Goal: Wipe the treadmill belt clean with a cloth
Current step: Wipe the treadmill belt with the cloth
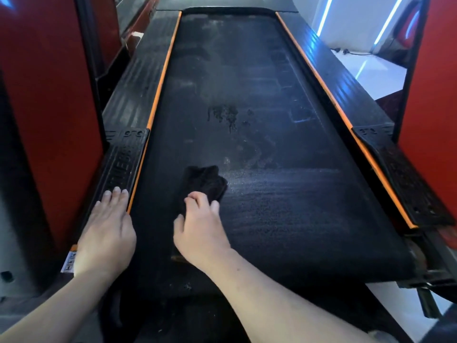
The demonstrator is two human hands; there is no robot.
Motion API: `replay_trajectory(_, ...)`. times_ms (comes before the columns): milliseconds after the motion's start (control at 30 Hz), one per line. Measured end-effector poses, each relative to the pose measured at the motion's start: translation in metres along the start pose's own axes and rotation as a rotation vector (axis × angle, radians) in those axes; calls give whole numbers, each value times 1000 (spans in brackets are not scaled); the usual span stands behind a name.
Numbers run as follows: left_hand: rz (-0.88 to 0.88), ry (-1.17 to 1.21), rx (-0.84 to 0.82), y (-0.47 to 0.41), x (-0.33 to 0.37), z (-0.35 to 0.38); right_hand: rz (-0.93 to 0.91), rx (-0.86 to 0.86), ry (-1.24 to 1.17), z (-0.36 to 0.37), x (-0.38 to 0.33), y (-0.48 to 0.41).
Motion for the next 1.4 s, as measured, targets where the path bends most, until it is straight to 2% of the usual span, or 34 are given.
replay_trajectory(133, -39, 105, 34, 3, 3, -6, -43, -82, -26, 15, -23, -7)
replay_trajectory(300, -179, 322, 91, 10, -1, -15, -52, -168, -80, 30, -42, -13)
replay_trajectory(533, -205, 313, 76, 11, 2, -19, -106, -280, -104, 42, -50, -18)
replay_trajectory(767, -81, 97, 7, 5, 14, -16, -117, -212, -63, 22, -26, -10)
replay_trajectory(900, -74, 49, -5, 4, 15, -15, -95, -168, -52, 1, -3, -2)
replay_trajectory(1400, -56, -45, -26, 3, 12, -7, 237, 83, 165, -141, 166, 38)
Point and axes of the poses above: each hand's wrist, its own y-axis away from the middle knuckle, its own z-axis out of the palm, x = y × z, the point moved 6 cm from there along -y, towards the middle knuckle
